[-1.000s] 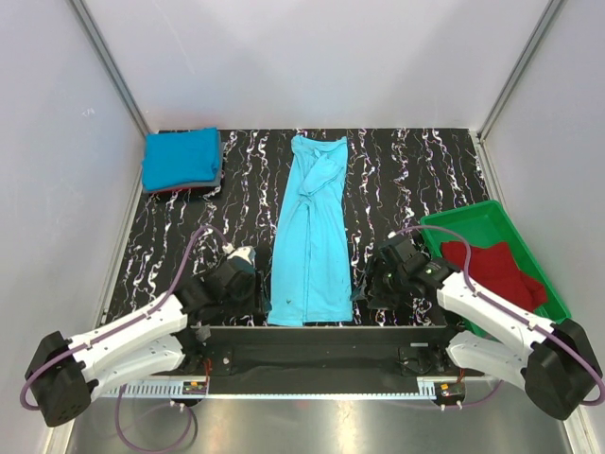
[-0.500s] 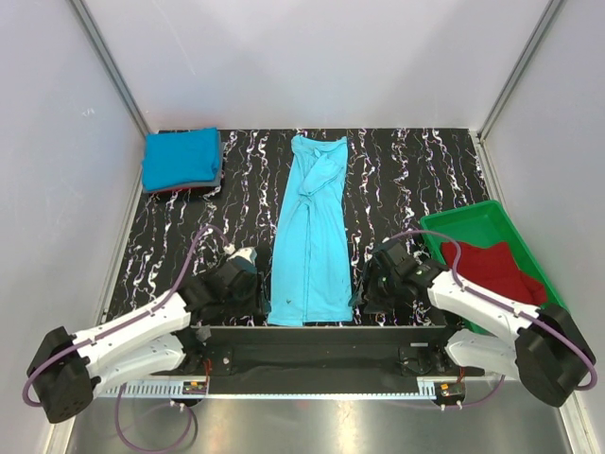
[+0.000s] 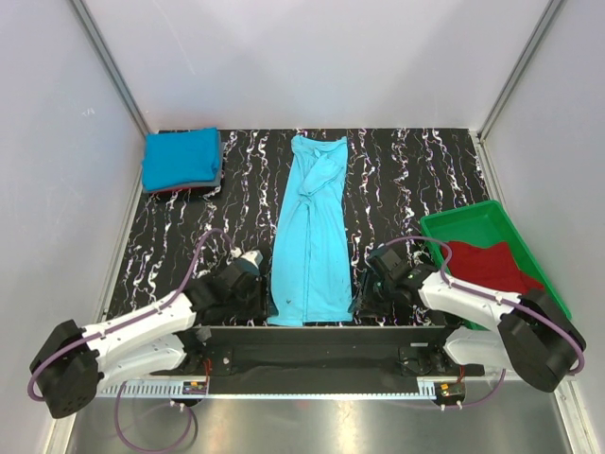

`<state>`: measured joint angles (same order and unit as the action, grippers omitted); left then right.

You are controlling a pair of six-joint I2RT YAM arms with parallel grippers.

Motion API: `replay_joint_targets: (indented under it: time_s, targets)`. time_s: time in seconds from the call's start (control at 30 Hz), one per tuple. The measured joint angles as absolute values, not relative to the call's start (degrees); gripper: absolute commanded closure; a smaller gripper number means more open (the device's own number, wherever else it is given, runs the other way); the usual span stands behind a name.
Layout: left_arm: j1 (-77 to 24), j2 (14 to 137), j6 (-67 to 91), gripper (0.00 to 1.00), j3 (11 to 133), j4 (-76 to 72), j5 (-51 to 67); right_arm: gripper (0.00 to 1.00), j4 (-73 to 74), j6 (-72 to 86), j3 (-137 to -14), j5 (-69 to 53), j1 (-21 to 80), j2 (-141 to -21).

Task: Fold and stack the t-shirts
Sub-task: Fold the tshirt

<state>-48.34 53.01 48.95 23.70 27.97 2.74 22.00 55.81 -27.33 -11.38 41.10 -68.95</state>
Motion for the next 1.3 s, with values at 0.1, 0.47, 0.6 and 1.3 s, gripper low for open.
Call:
replay_joint_targets:
  time_s: [0.1,0.47,0.6,1.3]
  targets:
    - [-48.34,53.01,49.43,0.48,22.59,25.04,4.01,0.7,20.69,56.27,-26.5,-11.22,41.17,-68.77]
    - [-48.34,52.84,50.68,0.48,20.69,21.12,6.74,0.83,17.19,56.82,-25.96,-13.23,41.25,-70.28]
    - [-48.36,52.84,50.57,0.47,20.64,22.15,6.22,1.0,17.93,56.99,-25.39,-13.02,41.25,-69.95]
    - [-49.47,53.19,53.84,0.69,17.96,19.46,9.19,1.0,22.65,57.69,-21.56,-12.97,41.25,-58.98]
